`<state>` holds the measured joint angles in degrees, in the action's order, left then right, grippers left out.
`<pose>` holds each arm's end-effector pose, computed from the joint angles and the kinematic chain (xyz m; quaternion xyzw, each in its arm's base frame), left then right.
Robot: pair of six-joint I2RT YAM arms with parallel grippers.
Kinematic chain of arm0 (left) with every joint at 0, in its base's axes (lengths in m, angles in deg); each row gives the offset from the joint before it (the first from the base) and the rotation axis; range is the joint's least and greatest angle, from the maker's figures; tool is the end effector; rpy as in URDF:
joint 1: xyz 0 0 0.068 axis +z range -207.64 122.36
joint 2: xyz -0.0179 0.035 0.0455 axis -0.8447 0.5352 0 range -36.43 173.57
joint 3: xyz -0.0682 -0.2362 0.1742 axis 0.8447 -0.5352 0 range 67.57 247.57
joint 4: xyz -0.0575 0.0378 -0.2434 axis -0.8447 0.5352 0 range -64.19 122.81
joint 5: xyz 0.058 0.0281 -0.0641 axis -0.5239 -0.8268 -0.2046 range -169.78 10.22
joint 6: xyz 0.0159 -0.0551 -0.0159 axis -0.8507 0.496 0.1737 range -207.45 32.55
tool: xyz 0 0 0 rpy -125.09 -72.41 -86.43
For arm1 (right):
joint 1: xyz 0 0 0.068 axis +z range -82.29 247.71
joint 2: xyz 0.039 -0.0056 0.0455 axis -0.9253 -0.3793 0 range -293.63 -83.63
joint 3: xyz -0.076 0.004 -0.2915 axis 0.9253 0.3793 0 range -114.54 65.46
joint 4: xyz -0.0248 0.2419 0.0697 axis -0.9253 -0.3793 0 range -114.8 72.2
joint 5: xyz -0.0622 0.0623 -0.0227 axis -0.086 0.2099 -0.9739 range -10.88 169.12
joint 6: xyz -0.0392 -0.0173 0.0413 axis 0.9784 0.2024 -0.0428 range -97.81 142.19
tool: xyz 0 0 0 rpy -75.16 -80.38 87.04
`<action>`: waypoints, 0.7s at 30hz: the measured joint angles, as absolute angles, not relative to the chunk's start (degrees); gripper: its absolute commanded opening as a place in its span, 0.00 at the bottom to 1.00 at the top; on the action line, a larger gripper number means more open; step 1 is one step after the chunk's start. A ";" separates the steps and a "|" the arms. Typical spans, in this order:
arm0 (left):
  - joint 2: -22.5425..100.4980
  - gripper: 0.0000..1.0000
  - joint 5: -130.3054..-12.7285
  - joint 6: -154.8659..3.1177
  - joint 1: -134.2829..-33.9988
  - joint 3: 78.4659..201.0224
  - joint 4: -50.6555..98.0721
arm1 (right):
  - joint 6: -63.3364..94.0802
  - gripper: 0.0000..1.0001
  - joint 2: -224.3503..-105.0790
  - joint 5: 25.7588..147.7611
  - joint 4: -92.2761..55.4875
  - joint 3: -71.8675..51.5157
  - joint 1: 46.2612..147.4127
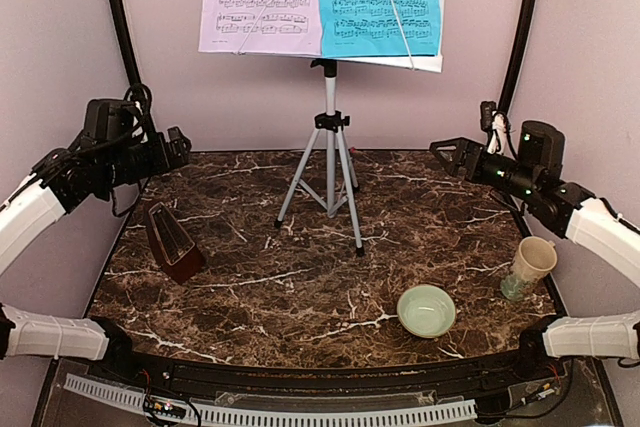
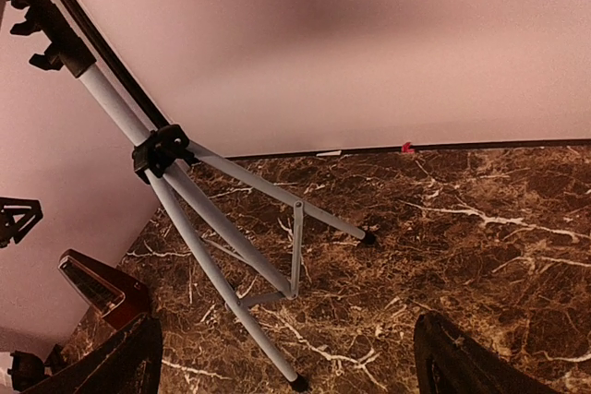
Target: Set up the instrument practice props
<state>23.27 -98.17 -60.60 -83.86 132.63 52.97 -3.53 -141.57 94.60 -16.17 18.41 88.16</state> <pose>0.1929 -0.0797 0.4057 -0.0941 0.8169 -0.1288 0.5543 0.2037 0.0884 0.3578 -0.0525 0.7582 0.3461 0.5502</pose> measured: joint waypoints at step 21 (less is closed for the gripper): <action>36.89 0.96 -113.73 -31.16 -83.77 133.57 79.44 | -6.72 0.95 -146.24 96.75 -8.43 19.79 88.38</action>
